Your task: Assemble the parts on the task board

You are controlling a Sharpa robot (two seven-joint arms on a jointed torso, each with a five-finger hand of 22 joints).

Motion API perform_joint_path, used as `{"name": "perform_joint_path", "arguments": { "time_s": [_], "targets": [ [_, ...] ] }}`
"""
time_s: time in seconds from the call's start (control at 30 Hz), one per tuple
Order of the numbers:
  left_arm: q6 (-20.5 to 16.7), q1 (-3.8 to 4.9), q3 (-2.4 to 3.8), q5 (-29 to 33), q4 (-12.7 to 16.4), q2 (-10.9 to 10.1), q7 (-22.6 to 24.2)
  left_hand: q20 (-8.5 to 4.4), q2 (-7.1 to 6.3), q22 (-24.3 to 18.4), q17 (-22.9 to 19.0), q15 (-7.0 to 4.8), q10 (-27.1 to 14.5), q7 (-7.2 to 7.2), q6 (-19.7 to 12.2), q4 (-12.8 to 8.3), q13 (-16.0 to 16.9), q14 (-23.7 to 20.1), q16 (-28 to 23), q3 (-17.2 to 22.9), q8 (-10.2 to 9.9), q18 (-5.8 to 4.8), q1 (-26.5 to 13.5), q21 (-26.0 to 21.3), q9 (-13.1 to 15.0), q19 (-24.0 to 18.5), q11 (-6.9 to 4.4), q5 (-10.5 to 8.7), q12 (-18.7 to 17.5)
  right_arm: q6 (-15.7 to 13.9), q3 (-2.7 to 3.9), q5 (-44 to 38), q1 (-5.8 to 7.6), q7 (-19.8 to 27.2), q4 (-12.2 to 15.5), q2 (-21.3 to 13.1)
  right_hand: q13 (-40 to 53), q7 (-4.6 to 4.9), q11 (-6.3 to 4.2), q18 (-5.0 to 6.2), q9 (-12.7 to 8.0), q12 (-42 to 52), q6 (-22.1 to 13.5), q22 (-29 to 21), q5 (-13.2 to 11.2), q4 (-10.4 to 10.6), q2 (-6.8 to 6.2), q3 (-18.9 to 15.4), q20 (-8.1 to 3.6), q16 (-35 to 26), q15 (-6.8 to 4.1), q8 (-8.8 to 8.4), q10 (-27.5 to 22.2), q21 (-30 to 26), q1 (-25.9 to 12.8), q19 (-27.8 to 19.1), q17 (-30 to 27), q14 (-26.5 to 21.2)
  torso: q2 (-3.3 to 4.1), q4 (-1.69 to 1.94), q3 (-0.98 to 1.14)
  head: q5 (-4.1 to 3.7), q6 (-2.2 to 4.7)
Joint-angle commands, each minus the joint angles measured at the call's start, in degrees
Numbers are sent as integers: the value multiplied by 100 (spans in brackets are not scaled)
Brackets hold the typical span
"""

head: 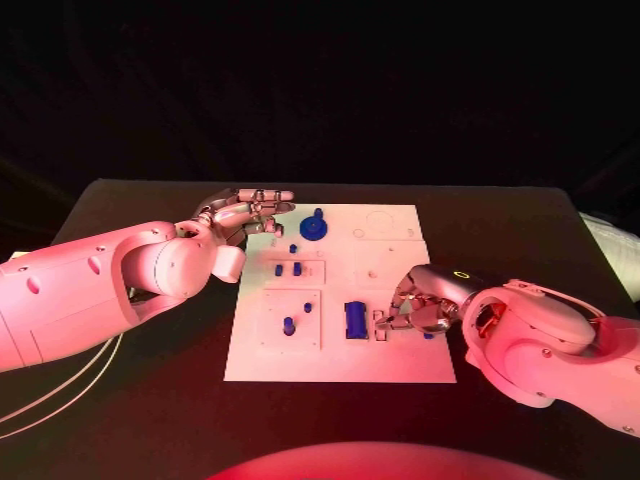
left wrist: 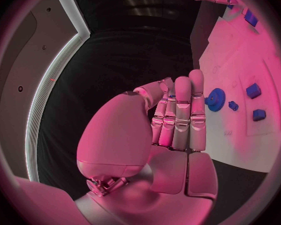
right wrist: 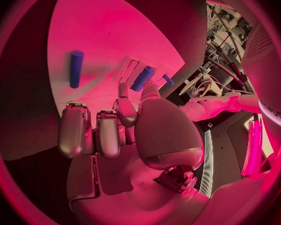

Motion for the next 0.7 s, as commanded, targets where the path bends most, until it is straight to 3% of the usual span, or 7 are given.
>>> {"name": "perform_joint_path", "arguments": {
  "time_s": [0.03, 0.1, 0.13, 0.3, 0.47, 0.7],
  "targets": [
    [97, 1, 3, -19, 5, 7, 27, -3, -10, 10, -6, -12, -33, 12, -36, -25, -5, -11, 12, 4, 24, 67, -55, 19, -4, -27, 5, 25, 24, -202, 4, 513, 69, 235, 65, -167, -325, 31, 23, -84, -26, -431, -163, -27, 302, -128, 142, 109, -9, -70, 11, -99, -257, -39, 334, -35, 183, 353, 0, -2, -2, -23, 7],
    [95, 1, 3, -19, 8, 7, 30, -3, -10, 10, -6, -12, -33, 12, -36, -25, -5, -11, 12, 4, 24, 67, -55, 19, -4, -27, 5, 25, 24, -139, 4, 749, 119, 201, 76, -300, -645, 65, 49, -85, -53, -849, -236, -30, 225, -218, 329, 277, 6, -172, 35, -168, -476, -45, 587, -40, 35, 315, -2, -5, -8, -33, 12],
    [96, 0, 3, -19, 10, 7, 31, -3, -10, 10, -6, -12, -33, 12, -36, -25, -5, -11, 12, 4, 24, 67, -55, 19, -4, -27, 5, 25, 24, -113, 3, 813, 136, 183, 83, -362, -713, 75, 57, -85, -61, -936, -246, -31, 185, -240, 354, 309, 15, -187, 44, -187, -515, -46, 639, -41, 18, 310, -2, -5, -10, -37, 13],
    [93, 0, 3, -19, 24, 2, 36, -3, -10, 10, -6, -12, -33, 12, -36, -25, -5, -11, 12, 4, 24, 67, -55, 19, -4, -27, 5, 25, 24, 94, 2, 650, 178, -11, 83, -616, -785, 103, 83, -98, -81, -1022, -238, 31, 60, -231, 267, 265, 44, -162, 70, -233, -509, -14, 614, -14, 76, 324, 5, -11, 2, -81, 20],
    [97, -1, 3, -19, 95, -7, 40, -2, -9, 13, -8, -12, -40, 16, -41, -29, -6, -15, 13, 8, 25, 68, -57, 20, -4, -32, 6, 25, 27, 277, -4, 354, 182, -160, 8, -737, -568, 108, 87, -122, -92, -746, -224, 161, 27, -197, 252, 243, 54, -59, 76, -260, -340, 63, 565, 45, 237, 366, 3, -6, -15, -148, 37],
    [106, -2, 3, -19, 117, -9, 41, -2, -9, 13, -8, -12, -40, 16, -41, -29, -6, -15, 13, 8, 25, 68, -57, 20, -4, -32, 6, 25, 27, 394, -14, 73, 122, -226, -67, -761, -480, 109, 92, -124, -100, -636, -186, 178, 25, -119, 197, 177, 65, -49, 83, -282, -268, 75, 451, 52, 250, 372, 2, -2, -6, -183, 39]
  ]
}}
